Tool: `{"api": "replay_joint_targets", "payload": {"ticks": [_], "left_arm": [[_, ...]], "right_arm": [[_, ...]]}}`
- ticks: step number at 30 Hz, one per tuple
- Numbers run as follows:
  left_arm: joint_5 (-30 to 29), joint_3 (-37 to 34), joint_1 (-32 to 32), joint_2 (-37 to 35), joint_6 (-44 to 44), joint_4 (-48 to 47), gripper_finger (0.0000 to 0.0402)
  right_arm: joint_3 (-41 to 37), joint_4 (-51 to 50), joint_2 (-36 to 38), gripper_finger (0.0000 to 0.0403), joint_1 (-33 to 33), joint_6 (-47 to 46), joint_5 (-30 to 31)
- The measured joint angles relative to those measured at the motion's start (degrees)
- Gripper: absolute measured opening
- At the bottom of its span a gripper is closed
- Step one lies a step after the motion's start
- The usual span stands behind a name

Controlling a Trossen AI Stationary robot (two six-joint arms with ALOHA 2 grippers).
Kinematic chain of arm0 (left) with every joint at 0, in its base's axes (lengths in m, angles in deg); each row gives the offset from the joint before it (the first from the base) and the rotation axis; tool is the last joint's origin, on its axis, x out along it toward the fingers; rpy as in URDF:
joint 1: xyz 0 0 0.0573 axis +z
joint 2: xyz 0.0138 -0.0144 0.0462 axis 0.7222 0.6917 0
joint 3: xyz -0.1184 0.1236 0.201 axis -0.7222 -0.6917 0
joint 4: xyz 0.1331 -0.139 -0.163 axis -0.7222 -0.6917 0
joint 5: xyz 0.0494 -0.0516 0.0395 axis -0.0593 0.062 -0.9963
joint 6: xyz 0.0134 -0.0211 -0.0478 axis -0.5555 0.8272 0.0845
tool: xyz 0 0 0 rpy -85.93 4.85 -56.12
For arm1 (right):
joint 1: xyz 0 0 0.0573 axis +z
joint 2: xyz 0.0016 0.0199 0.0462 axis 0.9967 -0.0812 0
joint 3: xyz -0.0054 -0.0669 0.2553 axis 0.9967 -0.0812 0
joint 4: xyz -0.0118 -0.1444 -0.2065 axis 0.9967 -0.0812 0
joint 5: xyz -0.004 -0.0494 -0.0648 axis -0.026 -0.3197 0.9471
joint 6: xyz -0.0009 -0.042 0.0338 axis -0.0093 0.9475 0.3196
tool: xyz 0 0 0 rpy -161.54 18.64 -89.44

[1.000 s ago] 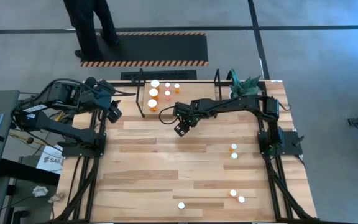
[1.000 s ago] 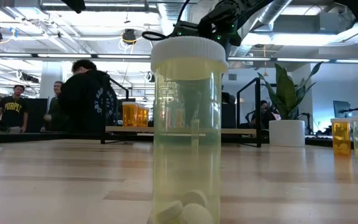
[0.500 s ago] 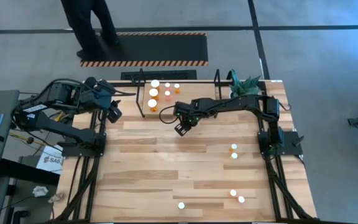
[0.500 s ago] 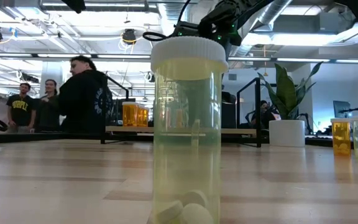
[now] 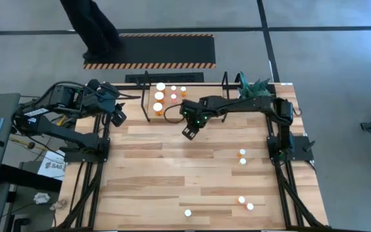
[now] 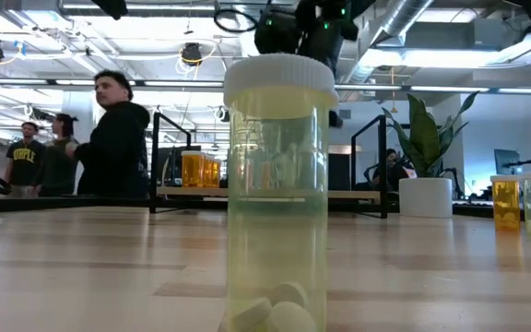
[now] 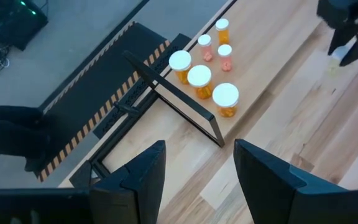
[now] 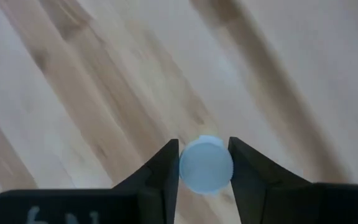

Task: Pick and place medicine bottles onto shelf by color
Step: Put the middle yellow pill bottle on the shelf

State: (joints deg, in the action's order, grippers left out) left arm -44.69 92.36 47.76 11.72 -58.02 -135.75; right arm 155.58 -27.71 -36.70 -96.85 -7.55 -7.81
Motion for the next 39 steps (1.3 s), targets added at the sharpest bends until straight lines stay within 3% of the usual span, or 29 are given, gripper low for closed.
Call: {"api": "replay_joint_targets", "payload": {"ticks": [7, 22, 39], "left_arm": [[-0.51, 0.00, 0.00, 0.00, 1.18, 0.04, 0.0178], [-2.20, 0.00, 0.06, 0.00, 4.53, 0.71, 0.0178], [-1.84, 0.00, 4.12, 1.95, 5.20, 3.18, 0.0178]], "right_arm": [[6.26, -4.01, 0.33, 0.0136, -3.61, 7.09, 3.39], [7.15, -1.28, 0.29, 0.0140, -16.26, 15.80, 3.23], [7.13, 6.39, 0.07, 0.0145, -21.01, 18.68, 3.05]]}}
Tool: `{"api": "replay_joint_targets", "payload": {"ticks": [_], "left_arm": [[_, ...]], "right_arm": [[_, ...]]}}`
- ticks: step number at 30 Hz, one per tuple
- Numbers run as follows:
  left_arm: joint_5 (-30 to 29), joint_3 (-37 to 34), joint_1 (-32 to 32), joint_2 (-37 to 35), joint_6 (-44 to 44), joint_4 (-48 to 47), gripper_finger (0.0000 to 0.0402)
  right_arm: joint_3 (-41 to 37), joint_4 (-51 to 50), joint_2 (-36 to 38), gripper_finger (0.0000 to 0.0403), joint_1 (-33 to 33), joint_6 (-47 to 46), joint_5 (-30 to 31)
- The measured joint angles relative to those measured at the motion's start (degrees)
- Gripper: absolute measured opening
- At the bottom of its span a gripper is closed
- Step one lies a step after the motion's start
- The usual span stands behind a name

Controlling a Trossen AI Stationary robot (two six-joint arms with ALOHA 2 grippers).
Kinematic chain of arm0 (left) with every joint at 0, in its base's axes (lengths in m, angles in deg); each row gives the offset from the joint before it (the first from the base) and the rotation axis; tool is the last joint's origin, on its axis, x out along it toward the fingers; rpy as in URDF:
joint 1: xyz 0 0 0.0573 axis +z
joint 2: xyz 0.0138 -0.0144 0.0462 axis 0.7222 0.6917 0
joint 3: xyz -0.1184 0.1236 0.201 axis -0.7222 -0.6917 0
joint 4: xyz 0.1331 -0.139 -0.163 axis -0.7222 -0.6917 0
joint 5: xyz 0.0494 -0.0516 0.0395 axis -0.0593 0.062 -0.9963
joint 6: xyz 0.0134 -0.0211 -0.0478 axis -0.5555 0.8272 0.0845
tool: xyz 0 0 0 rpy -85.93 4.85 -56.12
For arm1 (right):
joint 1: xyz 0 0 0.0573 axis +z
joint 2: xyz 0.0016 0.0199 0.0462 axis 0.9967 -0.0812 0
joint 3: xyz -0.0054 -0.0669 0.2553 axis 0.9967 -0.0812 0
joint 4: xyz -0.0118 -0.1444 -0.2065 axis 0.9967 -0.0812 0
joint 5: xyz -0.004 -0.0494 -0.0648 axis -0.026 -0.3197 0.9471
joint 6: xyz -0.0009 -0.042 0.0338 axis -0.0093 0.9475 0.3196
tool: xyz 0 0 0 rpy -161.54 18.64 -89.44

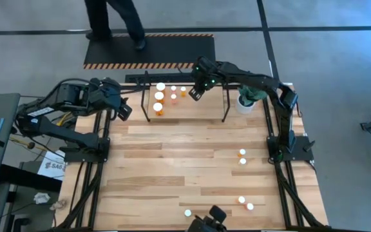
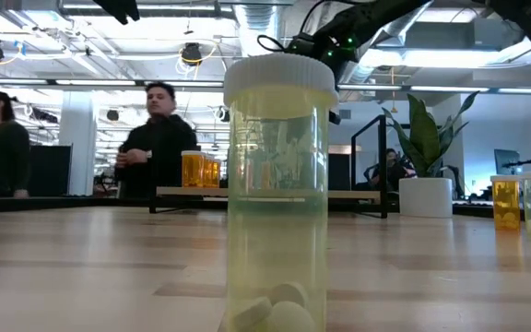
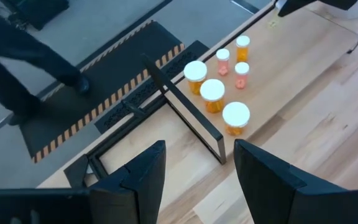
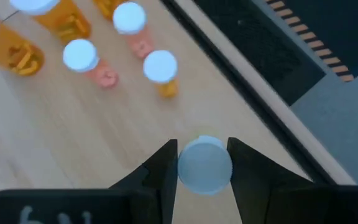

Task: Pick and place medicine bottles onto shelf by color
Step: Put the middle yellow pill bottle on the shelf

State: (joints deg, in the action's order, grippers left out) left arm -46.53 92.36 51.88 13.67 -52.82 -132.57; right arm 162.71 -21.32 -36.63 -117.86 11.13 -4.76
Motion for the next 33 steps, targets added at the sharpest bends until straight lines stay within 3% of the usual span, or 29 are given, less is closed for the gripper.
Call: {"api": "replay_joint_targets", "payload": {"ticks": [33], "left_arm": [[0.31, 0.02, 0.95, 1.67, 1.43, 0.41, 0.0178]], "right_arm": [[-0.02, 4.27, -3.76, 0.0142, -0.51, 2.11, -0.23]]}}
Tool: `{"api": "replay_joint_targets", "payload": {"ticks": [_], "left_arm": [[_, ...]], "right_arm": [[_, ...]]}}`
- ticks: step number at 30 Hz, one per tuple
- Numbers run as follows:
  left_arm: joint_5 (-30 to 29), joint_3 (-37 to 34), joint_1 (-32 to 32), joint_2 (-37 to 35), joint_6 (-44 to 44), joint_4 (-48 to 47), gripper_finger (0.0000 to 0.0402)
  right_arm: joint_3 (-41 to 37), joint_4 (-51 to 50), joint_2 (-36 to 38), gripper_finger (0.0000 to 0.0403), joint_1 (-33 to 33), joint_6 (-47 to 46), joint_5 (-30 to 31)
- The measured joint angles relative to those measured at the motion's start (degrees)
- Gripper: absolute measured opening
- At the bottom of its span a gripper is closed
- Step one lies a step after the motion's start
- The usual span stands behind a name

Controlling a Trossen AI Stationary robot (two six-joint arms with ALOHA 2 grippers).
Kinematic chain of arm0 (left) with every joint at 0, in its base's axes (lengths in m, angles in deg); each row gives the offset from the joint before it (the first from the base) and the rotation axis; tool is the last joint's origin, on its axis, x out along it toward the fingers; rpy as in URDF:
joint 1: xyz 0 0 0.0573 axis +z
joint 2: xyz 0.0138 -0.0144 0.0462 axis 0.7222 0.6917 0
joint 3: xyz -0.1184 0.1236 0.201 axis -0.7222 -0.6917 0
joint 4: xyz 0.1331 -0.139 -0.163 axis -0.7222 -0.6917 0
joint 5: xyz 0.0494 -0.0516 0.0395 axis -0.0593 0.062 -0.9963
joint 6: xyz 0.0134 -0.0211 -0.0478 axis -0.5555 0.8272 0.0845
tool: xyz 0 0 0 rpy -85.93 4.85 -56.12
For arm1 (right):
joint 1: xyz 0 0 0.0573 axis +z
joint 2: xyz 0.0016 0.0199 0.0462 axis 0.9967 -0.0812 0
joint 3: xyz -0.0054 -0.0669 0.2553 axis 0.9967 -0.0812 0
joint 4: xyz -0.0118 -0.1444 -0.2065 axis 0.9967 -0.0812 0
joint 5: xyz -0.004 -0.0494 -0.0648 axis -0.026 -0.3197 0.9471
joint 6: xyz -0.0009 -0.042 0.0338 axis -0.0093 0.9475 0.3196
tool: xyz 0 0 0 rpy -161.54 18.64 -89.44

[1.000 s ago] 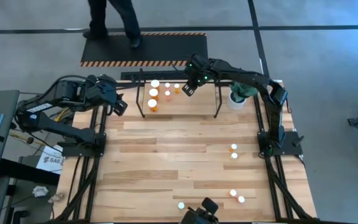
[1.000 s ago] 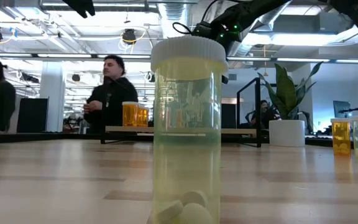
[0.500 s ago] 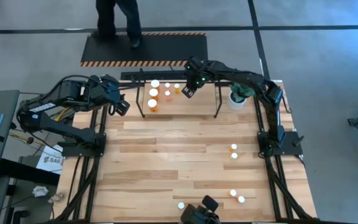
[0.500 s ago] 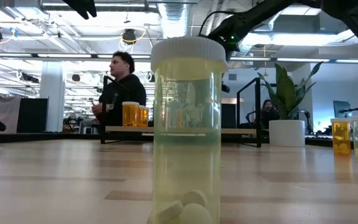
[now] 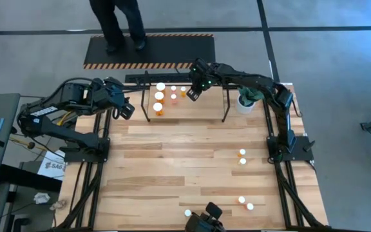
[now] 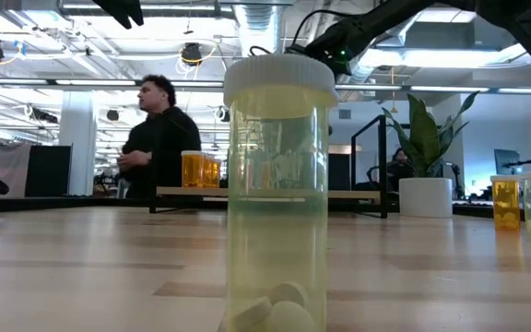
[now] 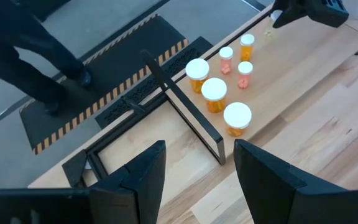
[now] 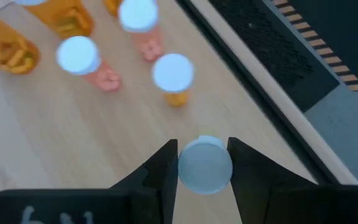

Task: Pick and place medicine bottles onto shelf by color
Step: Put the middle yellow pill bottle on the shelf

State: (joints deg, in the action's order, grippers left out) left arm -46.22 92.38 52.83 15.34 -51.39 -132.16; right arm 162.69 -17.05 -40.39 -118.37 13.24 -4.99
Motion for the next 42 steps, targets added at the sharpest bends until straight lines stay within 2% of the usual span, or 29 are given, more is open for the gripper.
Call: {"api": "replay_joint_targets", "payload": {"ticks": [20, 25, 42], "left_arm": [[-0.01, 0.00, 0.00, 0.00, 0.04, -0.01, 0.0178], [0.00, 0.00, 0.00, 0.00, 0.49, -0.01, 0.0178], [0.57, 0.00, 0.00, -0.02, 0.63, -0.01, 0.0178]], "right_arm": [[0.00, -3.19, 0.00, 0.0145, -0.39, 0.23, -0.20], [-0.11, -4.96, -2.03, 0.0143, -0.53, 0.15, -0.72], [0.02, -1.71, -2.80, 0.0143, -0.26, 0.64, -0.88]]}}
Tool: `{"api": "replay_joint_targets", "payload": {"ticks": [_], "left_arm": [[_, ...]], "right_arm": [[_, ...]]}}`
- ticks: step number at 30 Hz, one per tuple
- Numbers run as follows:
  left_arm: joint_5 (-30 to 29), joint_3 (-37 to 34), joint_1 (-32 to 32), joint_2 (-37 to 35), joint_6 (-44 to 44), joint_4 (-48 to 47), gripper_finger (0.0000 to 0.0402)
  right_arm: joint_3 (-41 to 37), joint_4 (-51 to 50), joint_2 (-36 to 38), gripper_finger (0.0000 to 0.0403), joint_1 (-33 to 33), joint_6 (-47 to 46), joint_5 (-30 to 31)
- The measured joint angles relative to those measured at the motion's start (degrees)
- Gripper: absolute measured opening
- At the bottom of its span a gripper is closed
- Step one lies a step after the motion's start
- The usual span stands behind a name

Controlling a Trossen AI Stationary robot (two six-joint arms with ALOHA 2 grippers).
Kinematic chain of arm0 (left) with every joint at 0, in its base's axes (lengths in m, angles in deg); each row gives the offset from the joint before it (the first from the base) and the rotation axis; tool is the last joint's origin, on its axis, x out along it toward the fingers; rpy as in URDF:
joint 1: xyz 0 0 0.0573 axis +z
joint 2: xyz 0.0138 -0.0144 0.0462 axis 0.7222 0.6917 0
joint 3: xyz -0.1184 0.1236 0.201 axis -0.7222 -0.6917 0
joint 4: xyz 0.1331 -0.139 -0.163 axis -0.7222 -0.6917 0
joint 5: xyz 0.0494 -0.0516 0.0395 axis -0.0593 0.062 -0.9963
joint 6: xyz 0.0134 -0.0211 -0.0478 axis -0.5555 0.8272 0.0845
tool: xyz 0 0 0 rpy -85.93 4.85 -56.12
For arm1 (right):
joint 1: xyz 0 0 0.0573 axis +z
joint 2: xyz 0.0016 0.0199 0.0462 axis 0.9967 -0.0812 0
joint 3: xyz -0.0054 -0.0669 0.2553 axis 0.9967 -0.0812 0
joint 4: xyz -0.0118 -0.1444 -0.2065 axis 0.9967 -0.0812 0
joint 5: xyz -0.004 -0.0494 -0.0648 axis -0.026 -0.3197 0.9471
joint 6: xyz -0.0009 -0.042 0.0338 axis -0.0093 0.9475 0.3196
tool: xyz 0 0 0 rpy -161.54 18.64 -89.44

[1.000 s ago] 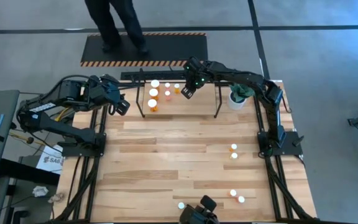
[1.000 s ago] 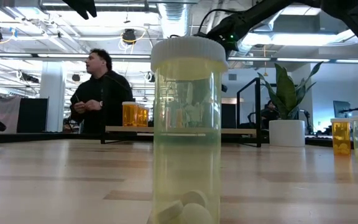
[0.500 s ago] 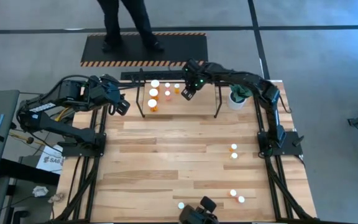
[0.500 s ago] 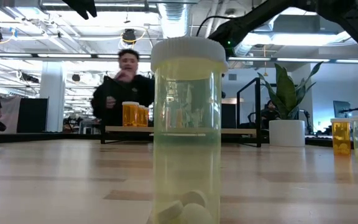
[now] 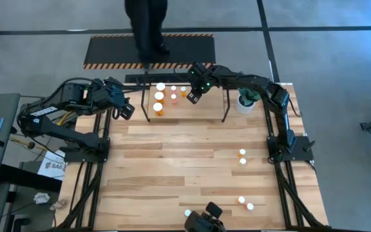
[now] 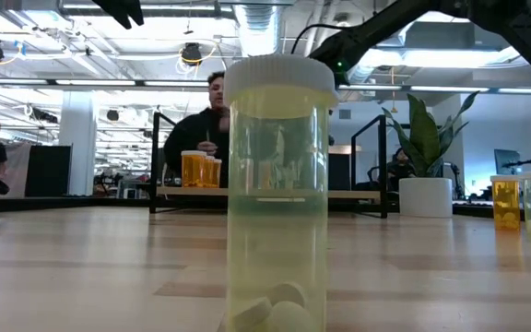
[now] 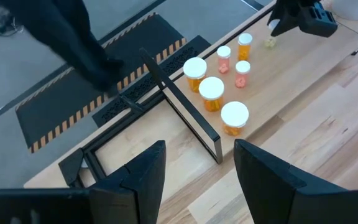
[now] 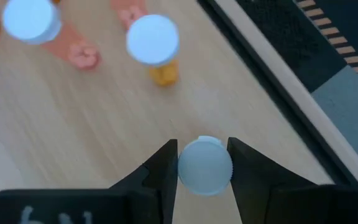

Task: Pick and place medicine bottles onto shelf by color
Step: Put the middle yellow pill bottle on the shelf

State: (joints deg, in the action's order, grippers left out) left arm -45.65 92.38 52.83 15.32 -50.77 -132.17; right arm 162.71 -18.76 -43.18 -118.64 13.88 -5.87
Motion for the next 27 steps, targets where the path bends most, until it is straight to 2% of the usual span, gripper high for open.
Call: {"api": "replay_joint_targets", "payload": {"ticks": [15, 27], "left_arm": [[-0.20, 0.00, 0.00, 0.00, 0.85, 0.02, 0.0178], [-0.50, 0.00, -0.02, 0.00, 0.85, 0.02, 0.0178]], "right_arm": [[0.00, 0.82, -0.02, 0.0150, -1.56, -0.23, -0.55], [0.00, 1.02, -0.02, 0.0184, -0.86, -0.21, -0.66]]}}
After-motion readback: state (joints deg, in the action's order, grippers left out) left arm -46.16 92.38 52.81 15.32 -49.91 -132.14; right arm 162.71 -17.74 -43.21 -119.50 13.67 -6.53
